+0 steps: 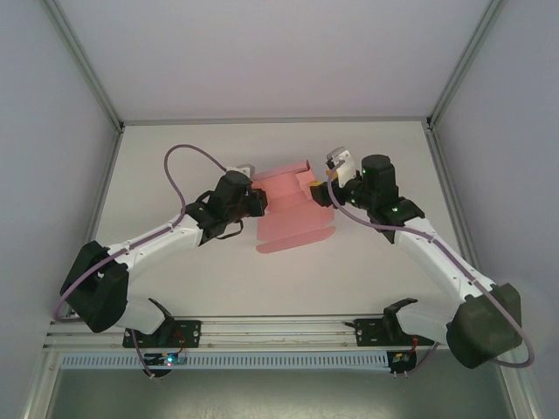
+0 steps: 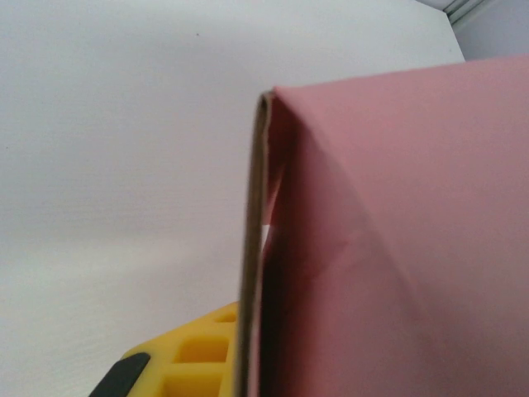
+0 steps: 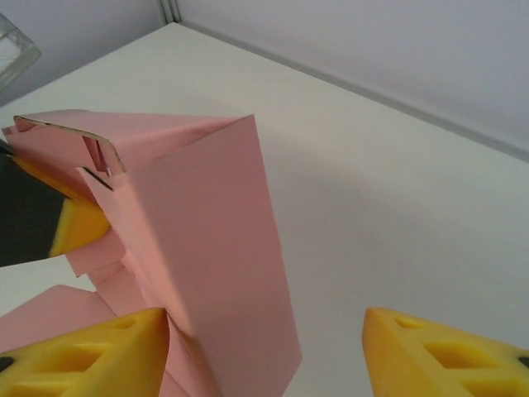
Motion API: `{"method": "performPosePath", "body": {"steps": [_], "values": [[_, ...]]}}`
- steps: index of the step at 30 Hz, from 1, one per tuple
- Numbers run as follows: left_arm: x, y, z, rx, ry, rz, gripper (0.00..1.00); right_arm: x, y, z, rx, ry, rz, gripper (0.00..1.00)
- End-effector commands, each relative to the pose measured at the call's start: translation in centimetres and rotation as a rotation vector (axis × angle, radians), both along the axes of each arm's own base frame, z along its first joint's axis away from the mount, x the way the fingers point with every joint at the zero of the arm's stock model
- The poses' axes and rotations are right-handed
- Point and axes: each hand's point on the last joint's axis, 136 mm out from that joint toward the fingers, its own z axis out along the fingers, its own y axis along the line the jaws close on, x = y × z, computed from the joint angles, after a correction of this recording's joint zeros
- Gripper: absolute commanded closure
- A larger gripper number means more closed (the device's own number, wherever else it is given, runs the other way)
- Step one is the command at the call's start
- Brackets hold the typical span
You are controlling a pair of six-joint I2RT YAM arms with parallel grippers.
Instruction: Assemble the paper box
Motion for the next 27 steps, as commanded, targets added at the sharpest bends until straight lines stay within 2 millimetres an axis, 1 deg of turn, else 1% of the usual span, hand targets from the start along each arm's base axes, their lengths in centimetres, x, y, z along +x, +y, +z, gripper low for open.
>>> {"method": "performPosePath", "body": {"steps": [1, 4, 6, 7, 10, 13, 14, 15, 17, 19, 21, 24, 27], "values": [[0.3, 0.1, 1.4, -0.018, -0.042, -0.007, 1.0, 0.7, 0.5, 0.5, -0.033, -0.019, 0.016, 0.38], [0.3, 0.0, 1.4, -0.018, -0.035, -0.006, 1.0, 0.4, 1.6, -0.4, -0.058, -0.012, 0.047, 0.39], [0.3, -0.2, 1.4, -0.018, -0.031, -0.013, 1.0, 0.6, 2.0, -0.8, -0.072, -0.006, 0.047, 0.45], [0.3, -0.2, 1.5, -0.018, -0.031, -0.014, 1.0, 0.7, 2.1, -0.9, -0.08, -0.006, 0.04, 0.46], [0.4, -0.2, 1.5, -0.018, -0.027, -0.014, 1.0, 1.7, 1.8, -0.9, -0.113, -0.018, -0.016, 0.49], [0.4, -0.1, 1.3, -0.01, -0.019, -0.01, 1.0, 2.7, 1.2, -0.5, -0.13, -0.041, -0.089, 0.57], [0.4, -0.1, 1.2, -0.011, -0.01, -0.003, 1.0, 2.9, 1.0, -0.4, -0.143, -0.05, -0.111, 0.58], [0.3, -0.2, 1.1, -0.012, -0.004, -0.004, 1.0, 3.3, 0.6, -0.2, -0.155, -0.064, -0.148, 0.58], [0.2, -0.2, 0.8, -0.006, 0.009, 0.001, 1.0, 4.2, -0.3, 0.1, -0.185, -0.098, -0.244, 0.63], [0.1, -0.2, 0.5, 0.014, 0.019, 0.004, 1.0, 5.1, -1.6, 0.5, -0.202, -0.124, -0.361, 0.73], [0.0, -0.4, 0.3, 0.02, 0.031, 0.001, 1.0, 5.6, -2.4, 0.5, -0.231, -0.139, -0.45, 0.8], [-0.5, -0.9, -0.1, 0.032, 0.064, -0.002, 1.0, 6.6, -4.6, 0.5, -0.246, -0.168, -0.651, 0.91], [-0.9, -0.6, -0.4, 0.053, 0.115, 0.045, 1.0, 6.9, -7.6, 0.5, -0.27, -0.179, -0.878, 0.96]]}}
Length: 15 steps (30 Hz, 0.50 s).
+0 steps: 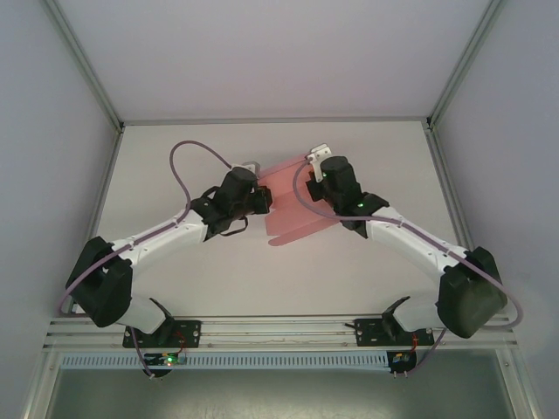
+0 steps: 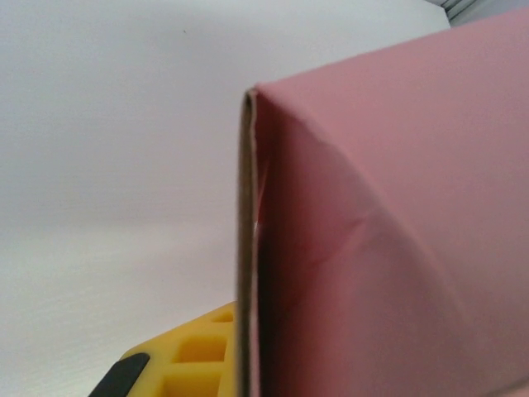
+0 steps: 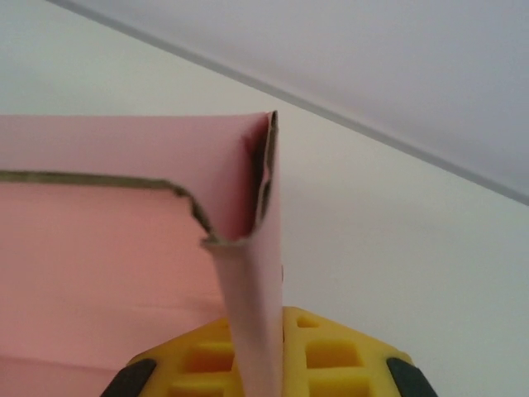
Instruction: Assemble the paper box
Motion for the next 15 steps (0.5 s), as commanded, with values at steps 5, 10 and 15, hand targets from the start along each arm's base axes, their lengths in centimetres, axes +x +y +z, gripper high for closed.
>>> {"method": "performPosePath", "body": {"steps": [5, 10, 15], "values": [[-2.4, 1.9, -1.9, 0.065, 0.185, 0.118, 1.0, 1.2, -12.2, 4.4, -0.207, -0.259, -0.756, 0.98], [-3.2, 2.7, -2.9, 0.091, 0.236, 0.151, 1.0, 1.1, -14.2, 4.9, -0.427, -0.264, -0.858, 0.98], [-3.7, 2.6, -3.4, 0.095, 0.258, 0.141, 1.0, 1.3, -14.2, 4.7, -0.581, -0.243, -0.881, 0.97]]}}
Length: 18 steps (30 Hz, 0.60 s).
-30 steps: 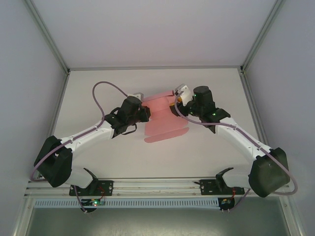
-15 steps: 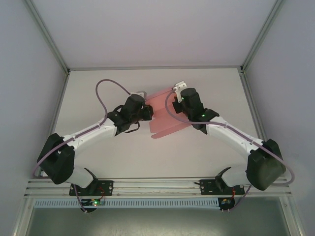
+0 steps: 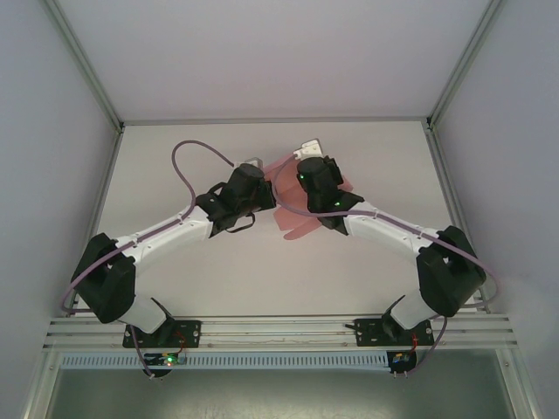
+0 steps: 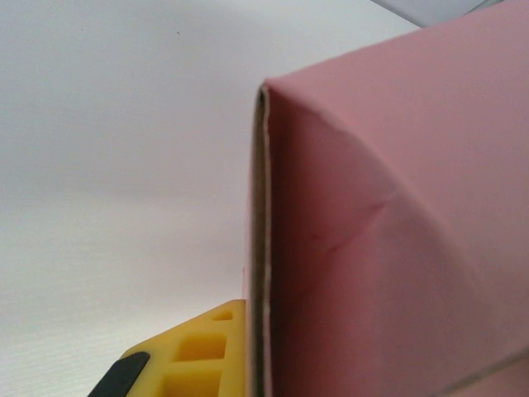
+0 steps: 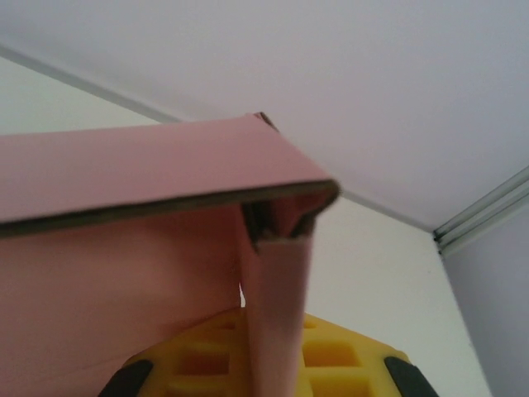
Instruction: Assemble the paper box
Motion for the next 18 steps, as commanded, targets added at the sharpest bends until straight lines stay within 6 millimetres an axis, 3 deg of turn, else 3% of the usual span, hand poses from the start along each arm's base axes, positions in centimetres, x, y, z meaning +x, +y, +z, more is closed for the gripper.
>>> {"method": "performPosePath", "body": {"steps": [1, 7, 9, 11, 14, 16, 18], "values": [[-4.0, 3.6, -4.1, 0.15, 0.206, 0.05, 1.0, -1.5, -12.9, 3.4, -0.323, -0.108, -0.652, 0.97], [-3.9, 4.2, -3.3, 0.159, 0.172, 0.061, 1.0, -0.6, -12.5, 1.9, -0.255, -0.1, -0.591, 0.91], [-3.8, 4.1, -2.9, 0.148, 0.155, 0.059, 1.0, 0.8, -9.8, 0.6, -0.108, -0.045, -0.368, 0.88], [-3.6, 3.6, -2.6, 0.127, 0.132, 0.04, 1.0, 1.6, -4.8, -0.8, 0.063, 0.036, -0.036, 0.81], [-3.2, 3.0, -2.1, 0.114, 0.107, 0.022, 1.0, 0.0, 1.8, -1.0, 0.253, 0.106, 0.36, 0.72], [-3.0, 2.8, -2.0, 0.112, 0.101, 0.018, 1.0, -1.0, 3.6, -0.6, 0.296, 0.123, 0.462, 0.69], [-2.8, 2.6, -1.8, 0.105, 0.095, 0.013, 1.0, -1.4, 3.8, -0.5, 0.305, 0.141, 0.469, 0.66]]}}
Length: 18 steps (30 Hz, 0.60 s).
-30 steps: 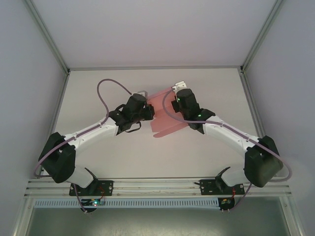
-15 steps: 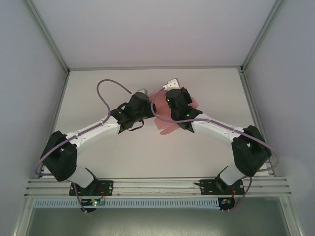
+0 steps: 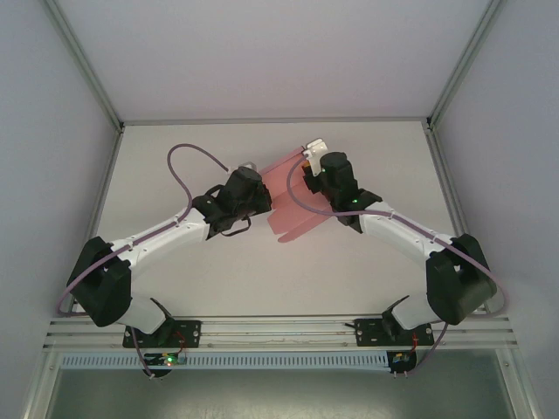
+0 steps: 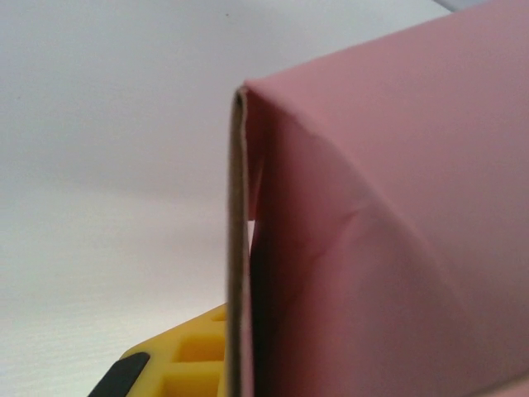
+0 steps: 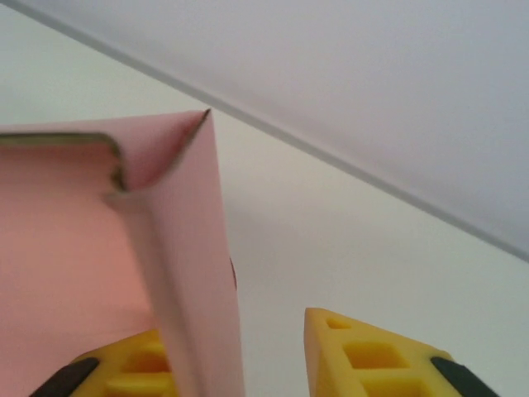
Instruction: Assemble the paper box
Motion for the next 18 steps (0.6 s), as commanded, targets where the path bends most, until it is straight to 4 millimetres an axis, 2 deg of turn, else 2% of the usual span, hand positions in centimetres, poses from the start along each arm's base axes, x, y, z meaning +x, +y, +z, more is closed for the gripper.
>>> {"method": "performPosePath", "body": {"steps": [1, 6, 9, 12, 15, 18], "values": [[-1.8, 0.9, -0.9, 0.058, 0.05, -0.031, 1.0, -1.1, 1.5, 0.5, 0.082, 0.048, 0.113, 0.65], [-1.6, 1.2, -1.3, 0.074, 0.058, -0.018, 1.0, -2.7, 2.3, 0.9, 0.086, 0.068, 0.18, 0.54], [-1.5, 1.4, -1.5, 0.09, 0.055, -0.013, 1.0, -4.2, 2.7, 1.8, 0.101, 0.062, 0.239, 0.47], [-1.3, 1.5, -1.4, 0.113, 0.04, -0.016, 1.0, -5.8, 2.6, 3.4, 0.14, 0.035, 0.277, 0.3], [-1.0, 1.3, -1.2, 0.12, 0.017, -0.045, 1.0, -7.8, 2.7, 5.4, 0.199, 0.001, 0.333, 0.02], [-0.7, 0.7, -1.1, 0.156, -0.016, -0.135, 1.0, -9.2, 1.9, 7.6, 0.291, -0.036, 0.319, 0.02]]}}
